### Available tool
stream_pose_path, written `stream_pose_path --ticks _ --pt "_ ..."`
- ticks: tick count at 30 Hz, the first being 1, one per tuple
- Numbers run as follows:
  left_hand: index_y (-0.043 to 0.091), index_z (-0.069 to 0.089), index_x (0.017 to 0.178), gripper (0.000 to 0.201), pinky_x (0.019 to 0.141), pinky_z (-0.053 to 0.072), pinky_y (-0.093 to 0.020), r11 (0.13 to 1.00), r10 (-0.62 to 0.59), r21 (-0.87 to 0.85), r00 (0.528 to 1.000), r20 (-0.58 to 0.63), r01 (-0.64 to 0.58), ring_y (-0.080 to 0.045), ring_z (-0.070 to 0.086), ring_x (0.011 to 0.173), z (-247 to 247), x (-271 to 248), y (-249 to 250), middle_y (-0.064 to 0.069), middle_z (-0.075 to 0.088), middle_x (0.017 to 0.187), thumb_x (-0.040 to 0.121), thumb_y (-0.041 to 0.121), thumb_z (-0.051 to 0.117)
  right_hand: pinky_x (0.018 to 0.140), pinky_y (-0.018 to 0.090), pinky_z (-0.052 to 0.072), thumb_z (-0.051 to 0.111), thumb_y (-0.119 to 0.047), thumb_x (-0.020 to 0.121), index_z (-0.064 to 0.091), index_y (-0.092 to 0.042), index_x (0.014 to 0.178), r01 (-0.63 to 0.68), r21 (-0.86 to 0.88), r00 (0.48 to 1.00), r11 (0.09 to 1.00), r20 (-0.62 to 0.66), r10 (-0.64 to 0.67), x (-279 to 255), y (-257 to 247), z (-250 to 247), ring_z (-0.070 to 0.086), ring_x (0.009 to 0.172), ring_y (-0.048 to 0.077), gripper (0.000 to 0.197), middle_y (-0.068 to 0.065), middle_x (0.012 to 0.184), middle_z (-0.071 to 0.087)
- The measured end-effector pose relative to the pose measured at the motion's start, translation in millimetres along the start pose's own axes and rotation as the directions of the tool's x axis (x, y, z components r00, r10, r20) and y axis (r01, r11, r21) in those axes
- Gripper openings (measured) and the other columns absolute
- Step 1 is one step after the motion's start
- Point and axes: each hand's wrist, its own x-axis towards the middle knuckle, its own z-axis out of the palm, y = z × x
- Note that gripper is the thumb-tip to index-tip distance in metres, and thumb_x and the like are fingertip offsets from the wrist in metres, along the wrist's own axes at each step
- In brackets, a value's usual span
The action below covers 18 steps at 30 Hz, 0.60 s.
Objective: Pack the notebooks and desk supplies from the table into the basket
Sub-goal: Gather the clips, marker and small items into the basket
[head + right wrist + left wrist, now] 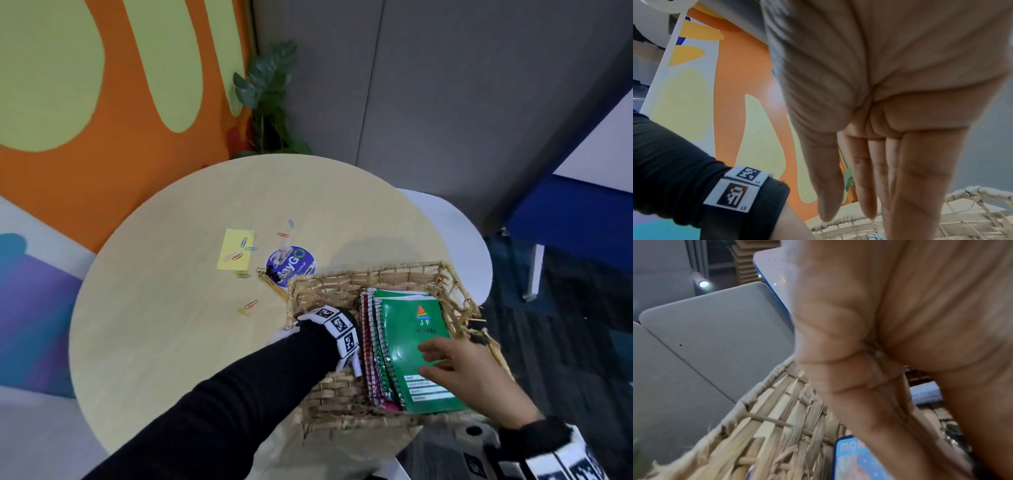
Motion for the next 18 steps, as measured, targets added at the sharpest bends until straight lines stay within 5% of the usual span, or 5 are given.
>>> stream_pose_path --ticks 2,4,8,12,18 --pt "0.012 0.051 0.127 0.060 0.097 0.042 -0.052 0.993 0.117 -0.022 0.992 -0.045 -0.118 -0.032 0.055 0.116 -7 -2 -4 -0.013 0.054 0.129 0.077 0.038 0.071 0.080 0.015 0.051 0.071 -0.024 0.081 0.064 -0.017 0.116 0.000 0.003 1.000 1.000 0.018 0.000 2 3 0 0.068 0.087 0.006 0.036 0.001 0.106 0.070" --pt "0.014 0.063 0.096 0.018 0.081 0.051 -0.036 0.944 0.302 -0.098 0.946 -0.119 -0.314 -0.021 0.059 0.077 -17 -5 -13 -0.005 0.060 0.087 0.085 0.028 0.064 0.083 0.020 0.054 0.072 -0.025 0.080 0.066 -0.020 0.112 -0.001 0.005 1.000 1.000 0.028 0.001 6 5 -1 0.068 0.085 0.005 0.033 -0.001 0.103 0.071" --pt "0.006 0.066 0.069 0.017 0.056 0.043 -0.025 0.817 0.460 -0.221 0.833 -0.308 -0.533 -0.018 0.057 0.059 -45 -23 -50 -0.003 0.062 0.064 0.082 0.018 0.068 0.078 0.018 0.054 0.071 -0.025 0.080 0.067 -0.022 0.105 0.027 0.038 1.000 0.999 0.015 -0.028 16 -4 -1 0.067 0.080 -0.001 0.025 -0.009 0.094 0.069" --pt "0.014 0.069 0.086 0.008 0.073 0.047 -0.025 0.665 0.174 -0.526 0.795 -0.582 -0.530 -0.013 0.060 0.076 -27 -5 -132 0.005 0.066 0.078 0.080 0.019 0.069 0.073 0.018 0.056 0.069 -0.022 0.082 0.065 -0.033 0.090 0.121 0.145 0.992 0.982 -0.038 -0.117 27 -42 -1 0.066 0.080 -0.009 0.014 -0.017 0.087 0.072" --pt "0.021 0.059 0.075 0.011 0.072 0.046 -0.026 0.624 -0.178 -0.731 0.861 -0.476 -0.275 -0.019 0.061 0.079 46 48 -210 -0.005 0.070 0.087 0.080 0.014 0.066 0.073 0.031 0.054 0.065 -0.008 0.082 0.066 -0.024 0.077 0.233 0.282 0.972 0.931 -0.092 -0.215 71 -137 29 0.068 0.071 0.013 0.017 -0.004 0.073 0.071"
